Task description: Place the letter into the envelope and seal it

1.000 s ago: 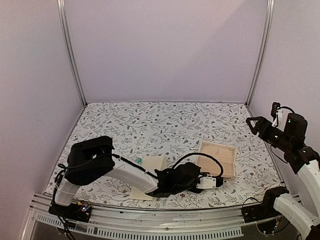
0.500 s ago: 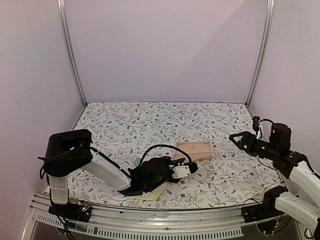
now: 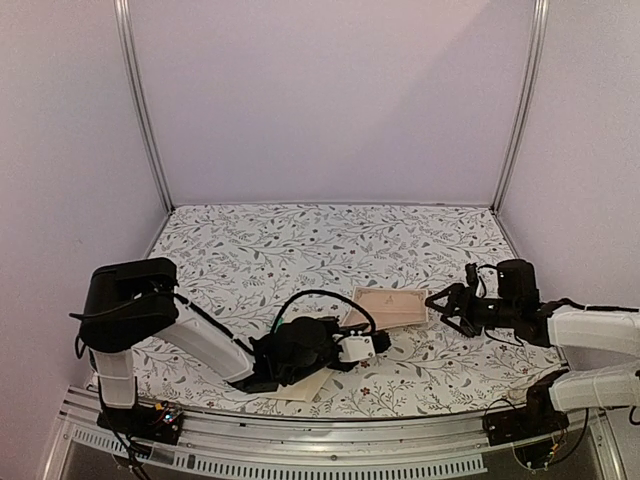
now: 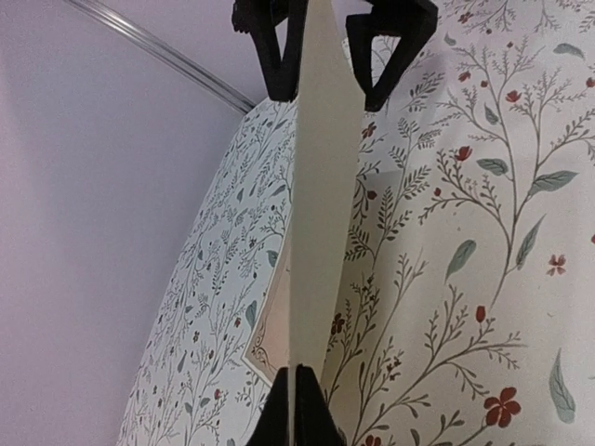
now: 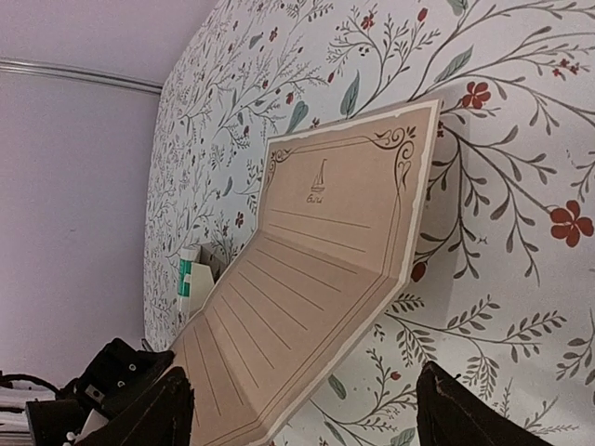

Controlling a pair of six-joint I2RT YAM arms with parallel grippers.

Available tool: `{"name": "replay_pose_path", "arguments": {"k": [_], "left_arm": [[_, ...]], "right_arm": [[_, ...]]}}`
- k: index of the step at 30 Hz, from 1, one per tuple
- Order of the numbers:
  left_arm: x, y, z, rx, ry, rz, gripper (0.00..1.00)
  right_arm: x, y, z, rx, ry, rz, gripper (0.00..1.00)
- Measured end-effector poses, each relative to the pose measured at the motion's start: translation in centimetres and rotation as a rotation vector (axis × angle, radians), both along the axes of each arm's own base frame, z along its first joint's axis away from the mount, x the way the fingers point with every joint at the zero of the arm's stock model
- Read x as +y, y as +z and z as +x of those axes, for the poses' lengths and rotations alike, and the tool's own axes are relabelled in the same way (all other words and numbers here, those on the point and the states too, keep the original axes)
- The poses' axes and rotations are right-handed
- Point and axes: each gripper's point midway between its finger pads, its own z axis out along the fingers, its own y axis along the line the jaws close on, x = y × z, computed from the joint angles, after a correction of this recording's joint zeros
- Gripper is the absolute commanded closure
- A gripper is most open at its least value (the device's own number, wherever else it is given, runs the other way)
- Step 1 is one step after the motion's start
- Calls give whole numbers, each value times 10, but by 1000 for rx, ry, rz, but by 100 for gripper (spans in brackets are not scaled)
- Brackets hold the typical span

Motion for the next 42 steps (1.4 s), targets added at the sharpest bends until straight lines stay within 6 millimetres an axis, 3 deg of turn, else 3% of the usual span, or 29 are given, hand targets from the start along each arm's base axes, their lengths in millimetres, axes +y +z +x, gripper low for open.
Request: {"name": "replay_pose_path", "arguments": {"k": [7, 11, 14, 21, 29, 35, 39, 42], "left_arm": [[-6, 0, -3, 14, -28, 1, 100], [-8, -1, -5, 27, -42, -2, 100], [-9, -5, -8, 42, -60, 6, 100], [-12, -18, -18, 92, -113, 47, 100], [-12, -37, -29, 158, -165, 108, 100], [-12, -42, -35, 216, -200, 116, 99], [-11, -33, -33, 268, -219, 85, 76], [-10, -28, -26, 300, -214, 63, 66]], "right_arm": [[20, -28, 1, 105, 50, 26, 5], [27, -41, 1, 149, 70, 44, 20], [30, -44, 1, 155, 83, 59, 37], [38, -35, 12, 104, 110, 73, 74], [41, -31, 17, 53, 147, 50, 98], [40, -31, 11, 39, 181, 16, 100], [44, -20, 5, -13, 216, -2, 100], [48, -8, 0, -65, 248, -7, 100]]}}
